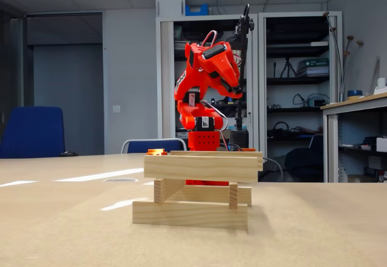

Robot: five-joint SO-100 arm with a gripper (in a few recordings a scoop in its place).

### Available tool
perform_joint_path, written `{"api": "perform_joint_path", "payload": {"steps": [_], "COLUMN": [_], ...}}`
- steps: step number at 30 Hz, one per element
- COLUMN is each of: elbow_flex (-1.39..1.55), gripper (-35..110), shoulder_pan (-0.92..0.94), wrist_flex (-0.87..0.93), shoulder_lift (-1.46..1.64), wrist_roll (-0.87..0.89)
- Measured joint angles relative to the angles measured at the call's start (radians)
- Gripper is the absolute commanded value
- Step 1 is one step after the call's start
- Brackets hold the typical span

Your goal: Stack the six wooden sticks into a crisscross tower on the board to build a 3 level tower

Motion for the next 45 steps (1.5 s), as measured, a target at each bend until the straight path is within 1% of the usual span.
{"api": "perform_joint_path", "payload": {"steps": [10, 17, 24, 27, 33, 45], "elbow_flex": [0.267, 0.337, 0.426, 0.489, 0.617, 0.637], "gripper": [0, 0, 0, 0, 0, 0], "shoulder_pan": [0.138, 0.210, 0.233, 0.258, 0.281, 0.278], "wrist_flex": [-0.176, -0.313, -0.462, -0.563, -0.831, -1.094], "shoulder_lift": [0.336, 0.350, 0.360, 0.356, 0.351, 0.354], "wrist_roll": [-0.115, -0.199, -0.262, -0.281, -0.314, -0.321]}}
